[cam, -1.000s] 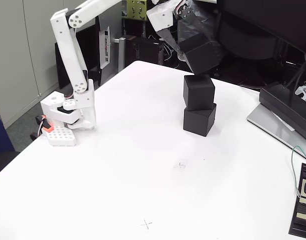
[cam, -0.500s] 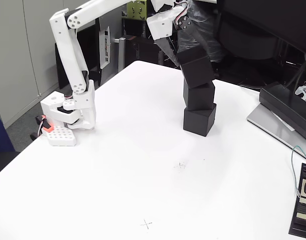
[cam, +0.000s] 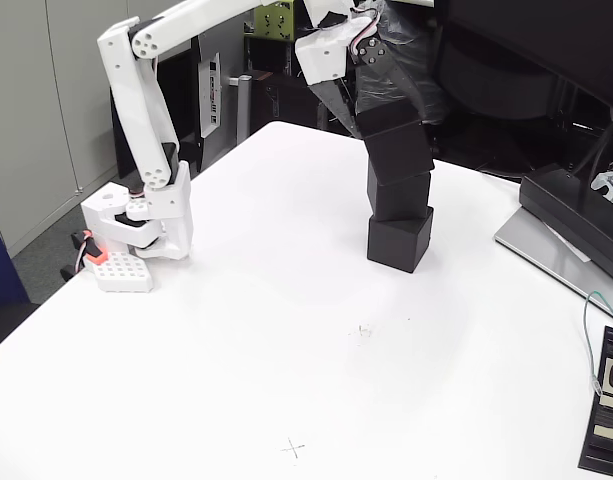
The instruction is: Stack the 3 blocks
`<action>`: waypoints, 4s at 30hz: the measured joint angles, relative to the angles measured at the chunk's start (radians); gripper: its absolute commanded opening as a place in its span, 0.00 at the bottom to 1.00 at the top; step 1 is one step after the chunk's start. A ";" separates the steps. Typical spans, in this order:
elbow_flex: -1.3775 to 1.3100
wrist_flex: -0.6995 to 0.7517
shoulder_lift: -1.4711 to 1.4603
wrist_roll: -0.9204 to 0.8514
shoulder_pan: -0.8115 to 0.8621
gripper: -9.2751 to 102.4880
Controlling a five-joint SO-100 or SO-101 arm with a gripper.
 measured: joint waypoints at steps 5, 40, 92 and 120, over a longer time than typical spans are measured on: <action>0.000 0.000 0.000 0.000 0.000 0.13; 0.000 0.000 0.000 0.000 -0.104 0.14; 0.000 0.000 0.000 0.000 -0.017 0.37; -0.015 0.000 0.002 0.000 0.560 0.07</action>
